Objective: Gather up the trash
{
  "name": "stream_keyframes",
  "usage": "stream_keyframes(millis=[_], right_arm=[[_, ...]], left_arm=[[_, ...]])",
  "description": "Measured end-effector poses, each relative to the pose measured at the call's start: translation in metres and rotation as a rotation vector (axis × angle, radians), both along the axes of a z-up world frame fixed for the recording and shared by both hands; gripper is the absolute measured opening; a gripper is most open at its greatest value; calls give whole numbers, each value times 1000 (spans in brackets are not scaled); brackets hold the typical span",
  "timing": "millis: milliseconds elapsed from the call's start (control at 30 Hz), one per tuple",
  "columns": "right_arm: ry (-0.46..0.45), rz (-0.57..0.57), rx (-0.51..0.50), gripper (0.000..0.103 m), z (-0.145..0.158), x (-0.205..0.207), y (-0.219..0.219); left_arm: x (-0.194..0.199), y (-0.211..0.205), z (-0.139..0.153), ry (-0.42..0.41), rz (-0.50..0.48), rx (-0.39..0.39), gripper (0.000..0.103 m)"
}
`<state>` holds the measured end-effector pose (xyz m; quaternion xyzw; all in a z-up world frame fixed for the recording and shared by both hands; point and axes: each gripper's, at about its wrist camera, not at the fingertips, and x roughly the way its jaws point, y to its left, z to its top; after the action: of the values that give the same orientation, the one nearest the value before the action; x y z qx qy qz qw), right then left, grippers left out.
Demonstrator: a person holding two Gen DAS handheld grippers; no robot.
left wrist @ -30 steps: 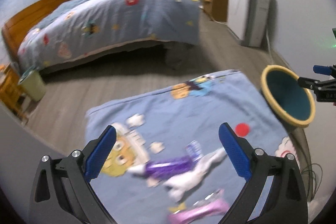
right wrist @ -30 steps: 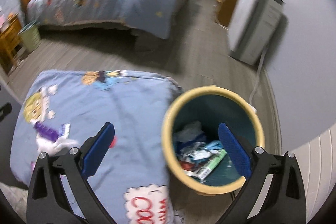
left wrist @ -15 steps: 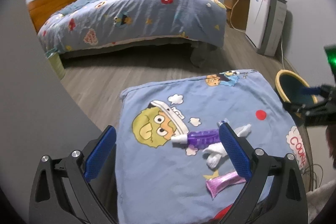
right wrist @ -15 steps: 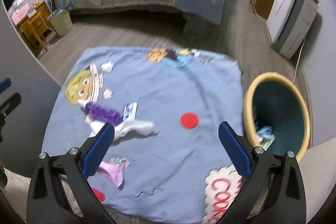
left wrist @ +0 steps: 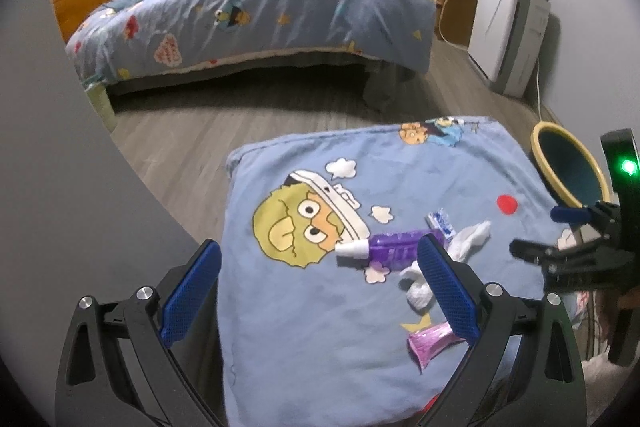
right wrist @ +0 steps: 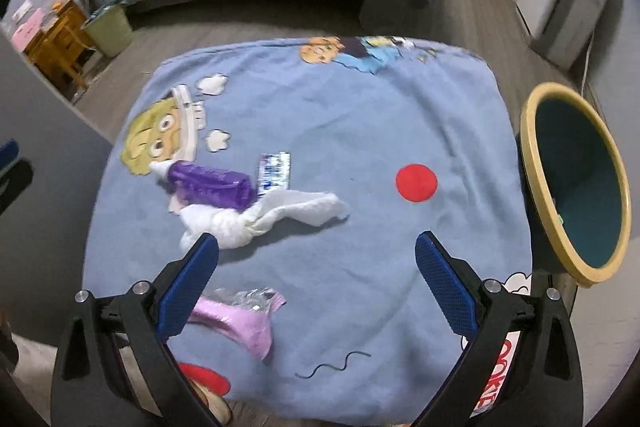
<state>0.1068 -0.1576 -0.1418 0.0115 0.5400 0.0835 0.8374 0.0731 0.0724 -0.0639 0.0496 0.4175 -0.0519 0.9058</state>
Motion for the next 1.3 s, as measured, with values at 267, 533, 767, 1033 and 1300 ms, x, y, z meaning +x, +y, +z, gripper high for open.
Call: stream_keyframes(millis=[267,533,767,1033,1300], right_arm=[[102,-41,38,57,-33,26,-2],[123,39,31,45,-40,38,7],[96,195,-36,31,-48,42,36],[140,207,43,6,-36,37,25],[135,95,89,6,-18,36,-28]], left_arm=[[6,-12,-49,129,0,-78,95],[3,-53,-84,225,-152,1,90],[6,-48,-92,258,-148,-15,90],[6,-61,-95,268,-208,-33,88],[-10,-103,-110,319,-367,8,67]])
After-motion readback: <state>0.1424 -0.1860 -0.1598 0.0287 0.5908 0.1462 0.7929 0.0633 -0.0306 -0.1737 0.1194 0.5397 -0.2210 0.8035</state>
